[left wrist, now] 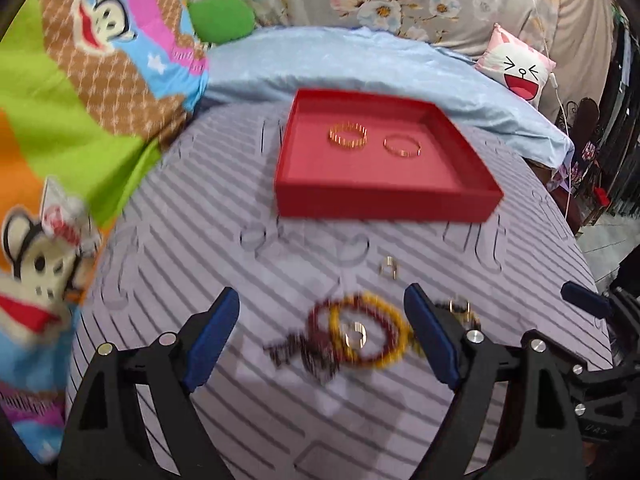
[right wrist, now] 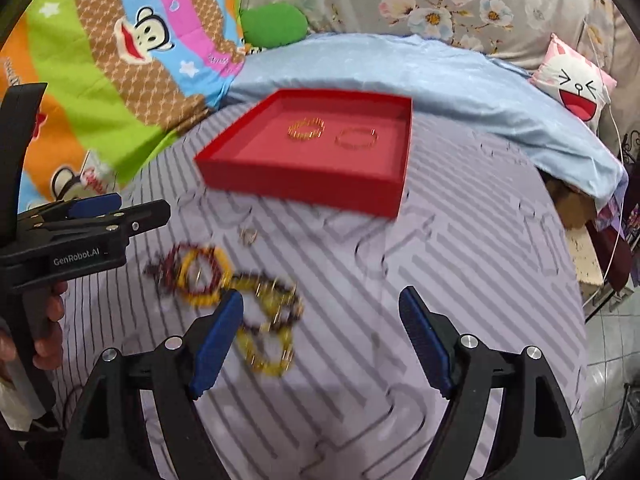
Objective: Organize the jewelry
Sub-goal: 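Lower the left tool onto the dark garnet beaded bracelet and close it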
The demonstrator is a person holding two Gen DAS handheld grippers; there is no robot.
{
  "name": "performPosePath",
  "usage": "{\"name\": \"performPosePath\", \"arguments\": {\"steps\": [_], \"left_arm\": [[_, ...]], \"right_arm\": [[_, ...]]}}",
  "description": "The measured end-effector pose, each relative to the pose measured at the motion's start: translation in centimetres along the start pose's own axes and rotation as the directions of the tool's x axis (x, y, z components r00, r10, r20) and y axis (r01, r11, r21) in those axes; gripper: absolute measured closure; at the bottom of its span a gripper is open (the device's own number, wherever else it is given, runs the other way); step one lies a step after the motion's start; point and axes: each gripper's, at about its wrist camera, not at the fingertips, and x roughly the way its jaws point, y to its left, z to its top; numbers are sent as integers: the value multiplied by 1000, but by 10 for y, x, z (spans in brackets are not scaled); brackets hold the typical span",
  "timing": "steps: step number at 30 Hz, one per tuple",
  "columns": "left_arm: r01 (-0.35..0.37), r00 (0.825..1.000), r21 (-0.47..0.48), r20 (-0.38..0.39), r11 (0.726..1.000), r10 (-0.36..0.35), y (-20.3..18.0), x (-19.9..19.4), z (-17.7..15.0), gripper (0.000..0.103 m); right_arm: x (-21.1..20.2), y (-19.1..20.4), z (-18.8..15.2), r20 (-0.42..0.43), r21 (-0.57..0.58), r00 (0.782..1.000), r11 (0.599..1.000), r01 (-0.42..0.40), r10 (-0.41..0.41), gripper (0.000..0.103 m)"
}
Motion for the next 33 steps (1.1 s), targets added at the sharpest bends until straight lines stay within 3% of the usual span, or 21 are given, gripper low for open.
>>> {"name": "performPosePath", "arguments": {"steps": [9, 15, 20, 24, 29, 33], "left_arm": [[6, 999, -77, -43, 997, -9, 11, 10, -47, 23], [36, 997, -120, -62, 992, -44, 14, 22, -43, 23], [34, 996, -151, -77, 988, -46, 24, 33, -40, 33], [59, 994, -168, -81, 984, -74, 32, 38, -40, 46], [159, 980, -194, -87, 968, -179, 39, 38, -40, 79], [183, 976, -196, -85, 963, -202, 40, 39, -43, 91]], "right_arm": [[9, 8, -31, -52, 41, 999, 999, 5, -3, 26], [16, 13, -25, -54, 37, 999, 999, 5, -3, 26], [18, 16, -23, -53, 35, 999, 999, 4, -2, 26], [21, 16, -21, -55, 43, 998, 999, 3, -1, 26], [20, 16, -20, -53, 48, 999, 999, 0, 3, 26], [19, 16, -19, -50, 47, 999, 999, 0, 2, 27]]}}
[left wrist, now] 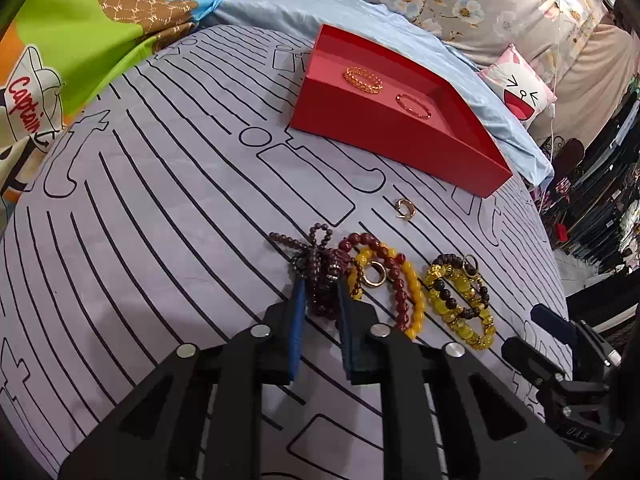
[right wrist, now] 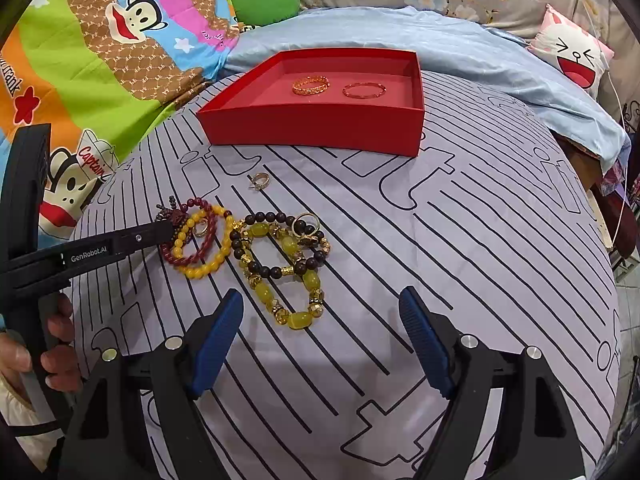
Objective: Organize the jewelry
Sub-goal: 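Lower the left tool onto the dark garnet beaded bracelet and close it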
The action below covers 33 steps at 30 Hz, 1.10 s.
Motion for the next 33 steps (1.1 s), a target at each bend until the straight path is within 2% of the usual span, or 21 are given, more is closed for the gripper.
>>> {"name": "performPosePath", "arguments": {"steps": [4, 11, 20, 30, 33], "left_arm": [[8, 1000, 11, 12, 1000, -8, -5, -7, -1, 100], [21, 998, 46, 49, 999, -24, -17, -28, 3, 100], [43, 988, 82, 148, 996, -55, -30, -68, 15, 100], [-30, 992, 142, 123, 989, 12, -48, -54, 16, 100], [-51, 992, 146, 118, 988, 34, -48, -49, 16, 100]], "right_arm": [[-2, 0, 0, 2, -2, 1000, 1000, 4, -4, 27], [-5, -1, 1, 11, -2, 1000, 1000, 5, -5, 26], [-5, -1, 3, 14, -5, 1000, 1000, 5, -5, 27], [7, -6, 15, 15, 15, 1000, 1000, 16, -16, 27], [11, -9, 20, 15, 21, 1000, 999, 26, -26, 33]]}}
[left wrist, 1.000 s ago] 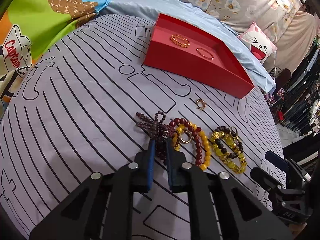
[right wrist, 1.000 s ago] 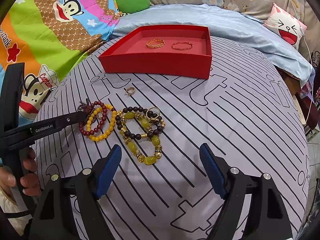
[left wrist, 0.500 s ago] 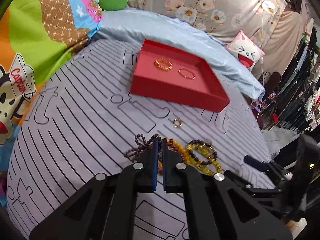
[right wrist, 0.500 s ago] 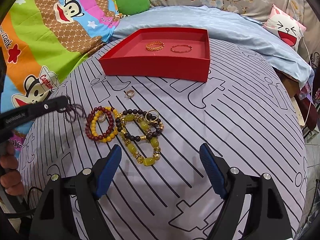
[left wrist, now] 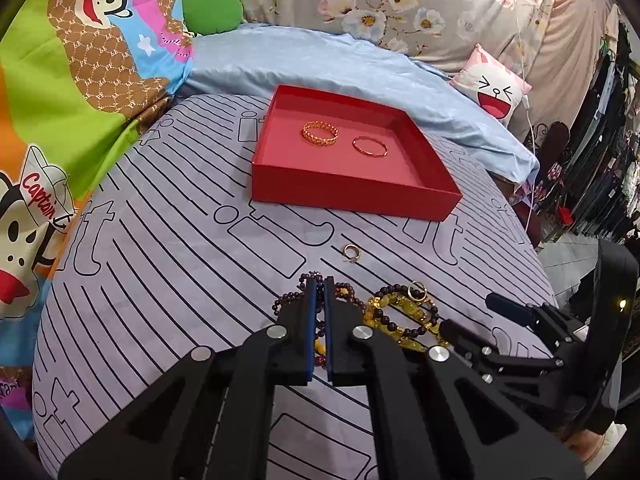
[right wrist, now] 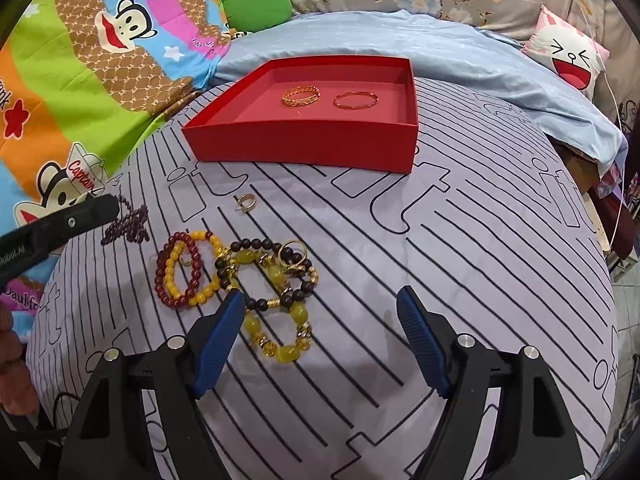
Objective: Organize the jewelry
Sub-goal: 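Lower the left tool onto the dark garnet beaded bracelet and close it, then grasp the black-and-yellow beaded bracelet with the right tool and lift it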
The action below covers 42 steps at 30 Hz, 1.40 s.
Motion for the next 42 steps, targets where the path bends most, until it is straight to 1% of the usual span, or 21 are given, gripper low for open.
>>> {"name": "performPosePath", "arguments": {"steps": [3, 5, 6, 10, 11, 15, 18, 21, 22, 26, 28, 29, 33, 36, 37, 38, 39, 40, 42], "left_arm": [[-22, 1000, 8, -5, 1000, 22, 0, 3, -2, 100], [-27, 1000, 9, -13, 1000, 27, 1, 6, -3, 100], [-28, 999, 10, -15, 1000, 28, 0, 7, -4, 100], [-34, 999, 23, -23, 999, 35, -2, 11, -8, 100], [-37, 999, 26, -26, 999, 37, -3, 12, -9, 100], [-41, 999, 42, -33, 998, 43, -7, 15, -11, 100], [-41, 999, 46, -30, 998, 42, -9, 15, -12, 100], [-40, 999, 46, -30, 998, 41, -9, 15, -13, 100], [-40, 999, 47, -29, 998, 41, -9, 15, -13, 100], [-44, 999, 42, -27, 998, 46, -9, 14, -13, 100], [-48, 999, 37, -23, 998, 49, -7, 11, -14, 100], [-53, 998, 36, -21, 998, 53, -6, 10, -15, 100], [-64, 998, 22, -18, 998, 64, 1, 5, -16, 100], [-47, 999, 12, -20, 999, 47, 3, 4, -18, 100], [-35, 999, 8, -23, 999, 35, 2, 4, -18, 97], [-24, 999, -3, -30, 1000, 24, 2, 5, -19, 79], [-19, 999, -12, -37, 1000, 18, 1, 7, -20, 67], [-22, 999, -20, -32, 1000, 22, -1, 7, -21, 51], [-34, 999, -14, -15, 999, 34, -6, 9, -22, 49]], "right_arm": [[5, -4, 3, -8, 26, 1000, 1000, 0, 0, 41], [9, -6, 4, -19, 37, 1000, 999, -4, 5, 50], [12, -6, 4, -27, 41, 1000, 999, -6, 7, 52], [23, -4, 5, -47, 57, 999, 998, -15, 18, 68], [24, -3, 5, -49, 61, 999, 998, -19, 22, 70], [30, 0, 5, -60, 71, 997, 997, -33, 37, 71], [29, 3, 3, -54, 52, 998, 998, -30, 33, 72], [26, 0, 1, -61, 62, 996, 996, -61, 65, 84], [25, 1, 0, -64, 59, 995, 996, -67, 70, 89], [19, 2, -2, -62, 38, 996, 997, -64, 66, 97], [11, 1, -2, -43, 41, 997, 997, -66, 68, 97], [8, 1, -2, -35, 38, 997, 997, -63, 64, 102], [-5, -3, -1, -7, 38, 998, 998, -58, 59, 102], [-7, -6, -2, -22, 42, 996, 995, -86, 87, 102], [-6, -6, -3, -27, 44, 995, 995, -90, 92, 102], [-7, -6, -5, -26, 47, 996, 995, -90, 91, 100], [-6, -5, -6, -28, 50, 996, 995, -89, 91, 98], [-6, -4, -6, -32, 51, 995, 995, -90, 92, 98], [-5, -2, -8, -37, 51, 995, 995, -90, 92, 98]]}}
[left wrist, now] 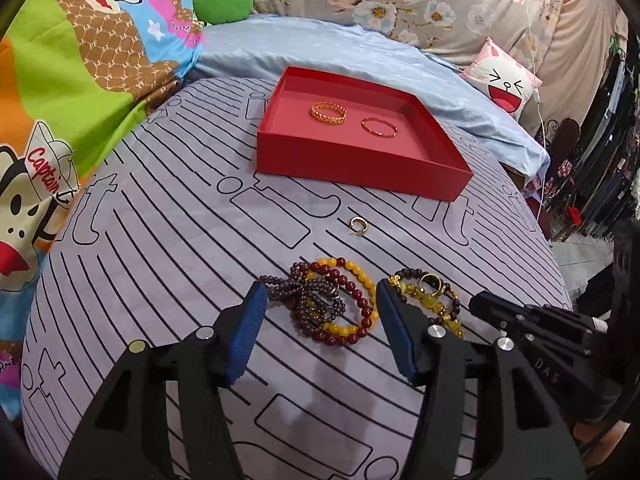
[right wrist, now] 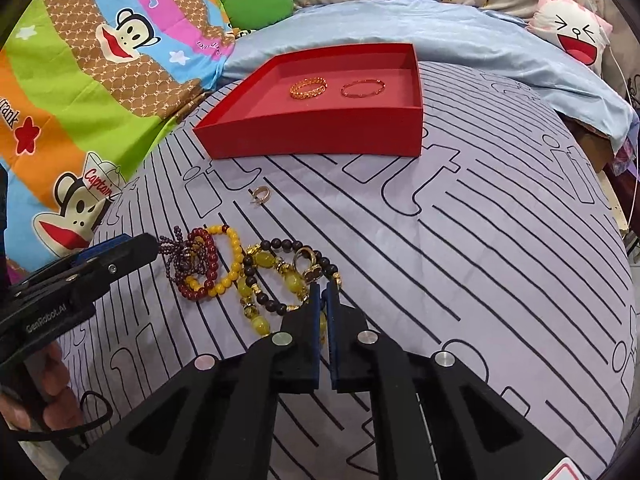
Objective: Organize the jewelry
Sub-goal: 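Grasp the black-and-yellow beaded bracelet with the right tool and lift it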
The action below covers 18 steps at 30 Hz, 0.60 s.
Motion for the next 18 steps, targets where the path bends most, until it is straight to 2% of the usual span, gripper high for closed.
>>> {"name": "performPosePath", "arguments": {"steps": [3, 6, 8, 9, 11, 13, 18], "left_arm": [[-9, 1000, 9, -21, 1000, 9, -5, 12, 1, 49], [-26, 999, -10, -42, 1000, 26, -4, 26, 4, 50], [-35, 997, -11, -66, 999, 34, -2, 35, 4, 64], [-32, 997, -10, -75, 999, 32, -1, 37, 3, 69], [-40, 996, -3, -82, 999, 40, 2, 39, 1, 88], [-31, 995, -10, -91, 999, 30, 7, 39, 1, 98], [-29, 999, -45, -47, 999, 27, 19, 20, 4, 98]], "right_arm": [[2, 0, 0, -7, 0, 1000, 1000, -2, 2, 97], [3, -2, 0, -8, 6, 1000, 1000, 2, -2, 89], [4, -2, 0, -5, 7, 1000, 1000, 5, -5, 80], [3, -3, 0, -5, 6, 1000, 1000, 6, -6, 79], [4, -3, 0, -6, 5, 1000, 1000, 8, -8, 78], [6, -3, 1, -11, 10, 1000, 1000, 3, -3, 77], [5, 7, -1, -10, -22, 1000, 1000, -23, 22, 77]]}}
